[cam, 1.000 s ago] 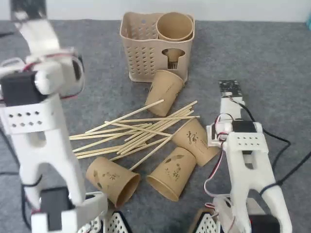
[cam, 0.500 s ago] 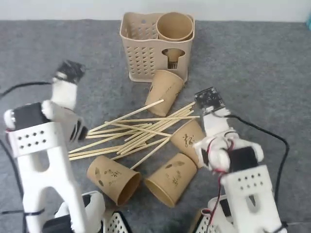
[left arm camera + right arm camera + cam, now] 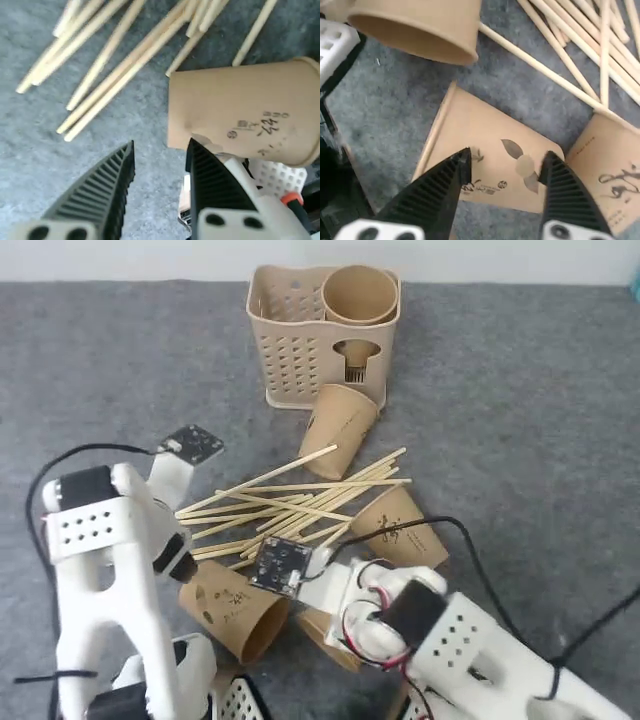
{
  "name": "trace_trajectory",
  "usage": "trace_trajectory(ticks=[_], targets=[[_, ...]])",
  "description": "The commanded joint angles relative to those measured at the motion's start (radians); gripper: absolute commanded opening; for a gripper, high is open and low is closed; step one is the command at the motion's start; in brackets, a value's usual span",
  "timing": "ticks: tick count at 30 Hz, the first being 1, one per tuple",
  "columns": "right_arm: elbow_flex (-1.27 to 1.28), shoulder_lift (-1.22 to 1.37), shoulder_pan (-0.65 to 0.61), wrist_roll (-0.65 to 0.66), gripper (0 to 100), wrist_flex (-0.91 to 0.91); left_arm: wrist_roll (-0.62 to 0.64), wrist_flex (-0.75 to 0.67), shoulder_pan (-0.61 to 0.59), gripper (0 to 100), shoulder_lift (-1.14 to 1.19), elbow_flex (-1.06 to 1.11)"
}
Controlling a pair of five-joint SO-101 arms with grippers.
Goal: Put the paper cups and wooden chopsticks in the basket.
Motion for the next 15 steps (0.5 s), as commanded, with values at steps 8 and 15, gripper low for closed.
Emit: trace_trajectory(ticks=[8,15], targets=[[-0.058,0.062,-0.157,-0.172,38.8,-0.064,-0.008,-0.107,-0.006,16,-0.04,0.048],[-0.107,0.005,-0.24,-0.184,38.8,-0.028,-0.006,-0.169,-0.018,16,-0.034,0.081]])
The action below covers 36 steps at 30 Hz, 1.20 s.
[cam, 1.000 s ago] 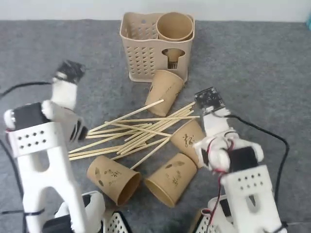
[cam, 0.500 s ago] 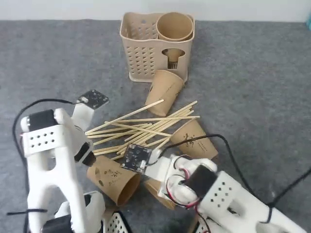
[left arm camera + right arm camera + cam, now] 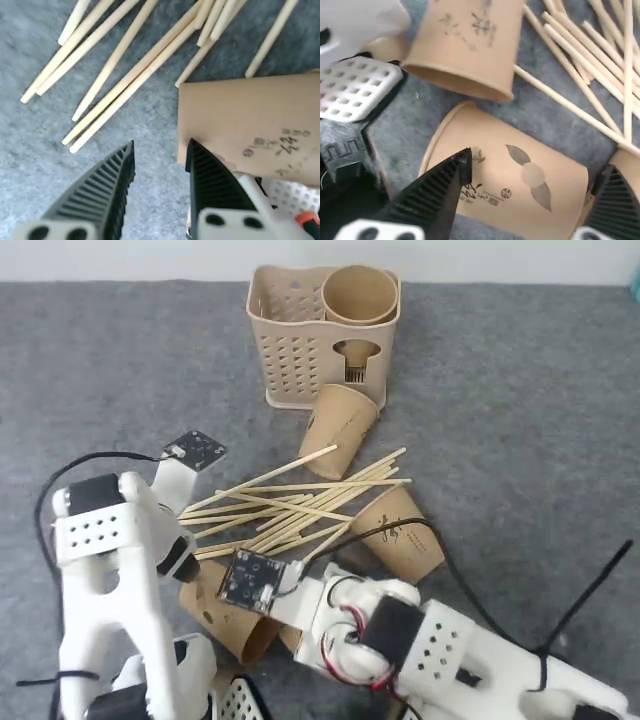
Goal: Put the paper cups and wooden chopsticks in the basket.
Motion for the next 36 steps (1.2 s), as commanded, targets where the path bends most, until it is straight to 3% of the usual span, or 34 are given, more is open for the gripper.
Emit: trace_trajectory(ticks=[1,10,25,32,36], targets=[[-0.046,-0.028,-0.065,-0.017,38.8,0.016,-0.006,-0.06,-0.025,16,-0.028,0.016],[-0.034,-0.018,-0.114,-0.009,38.8,0.025,0.044,-0.161,-0.025,16,-0.032,0.102],[0.071,-0.022,0.191,0.169,38.8,0.013,0.044,-0.167,-0.023,16,-0.034,0.114],[0.129,-0.027,0.414,0.264,38.6,-0.111,0.044,-0.167,-0.025,16,-0.034,0.114],[0.129,-0.027,0.483,0.265,27.9,-0.17,0.044,-0.167,-0.023,16,-0.034,0.114]])
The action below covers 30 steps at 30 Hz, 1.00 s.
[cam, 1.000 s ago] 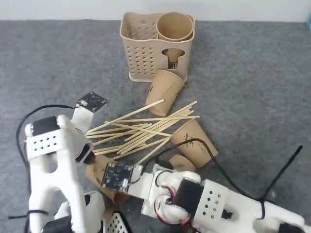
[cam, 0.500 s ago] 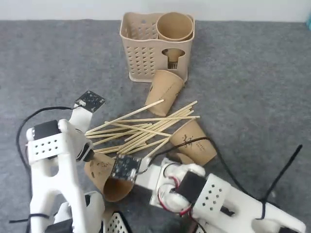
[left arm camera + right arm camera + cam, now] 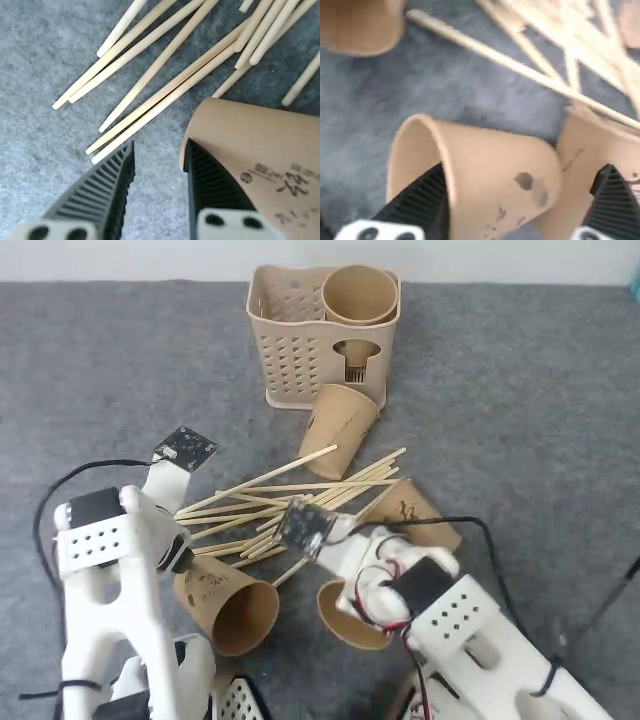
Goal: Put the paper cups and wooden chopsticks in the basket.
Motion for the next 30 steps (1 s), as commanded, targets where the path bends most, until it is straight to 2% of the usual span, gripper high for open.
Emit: trace_trajectory(ticks=[1,5,8,13,20,25,30], targets=[[-0.008,-0.024,0.058,0.021,22.7,-0.07,0.015,-0.003,0.0,16,-0.003,0.016],[-0.011,-0.025,0.113,0.015,0.3,-0.14,0.015,-0.003,0.0,16,-0.003,0.015],[-0.018,-0.025,0.156,0.003,0.7,-0.177,0.026,-0.023,0.0,16,-0.003,0.015],[-0.143,-0.025,0.236,-0.104,0.6,-0.156,0.147,-0.087,0.002,16,0.0,0.015],[-0.393,-0.024,0.305,-0.206,0.6,-0.05,0.362,-0.186,0.003,16,0.0,0.031],[-0.588,-0.012,0.395,-0.247,0.6,-0.056,0.516,-0.315,0.006,16,-0.002,0.108],[-0.813,0.051,0.466,-0.247,0.6,-0.087,0.542,-0.41,0.0,16,-0.003,0.162]])
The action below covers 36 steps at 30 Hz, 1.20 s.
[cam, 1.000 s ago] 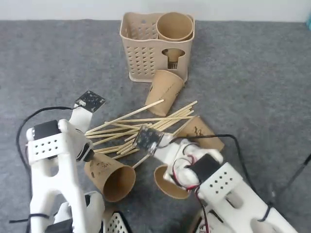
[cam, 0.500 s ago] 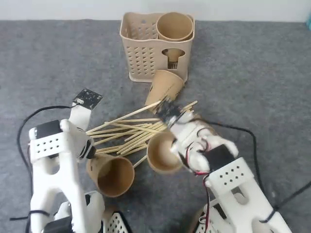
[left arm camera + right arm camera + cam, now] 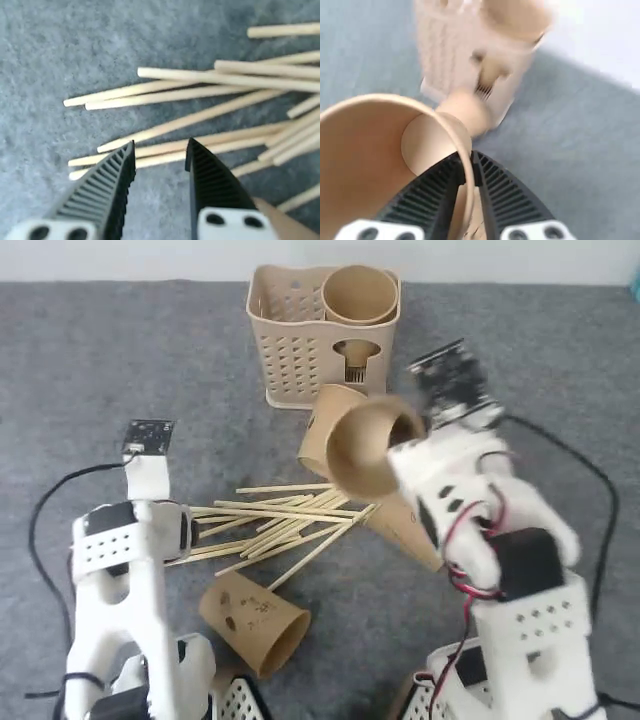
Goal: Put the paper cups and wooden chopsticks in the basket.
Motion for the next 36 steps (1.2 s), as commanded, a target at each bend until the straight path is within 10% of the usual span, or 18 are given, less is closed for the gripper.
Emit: trace_trajectory(ticks=[1,21,36], targets=[[-0.204,0.074,0.042,-0.017,0.6,-0.031,0.02,-0.057,-0.003,16,-0.017,0.005],[-1.295,1.082,0.124,-0.015,0.6,-0.027,0.014,-0.121,-0.005,16,-0.017,0.045],[-1.626,1.435,0.117,-0.066,0.6,0.081,0.014,-0.149,-0.003,16,-0.017,0.048]])
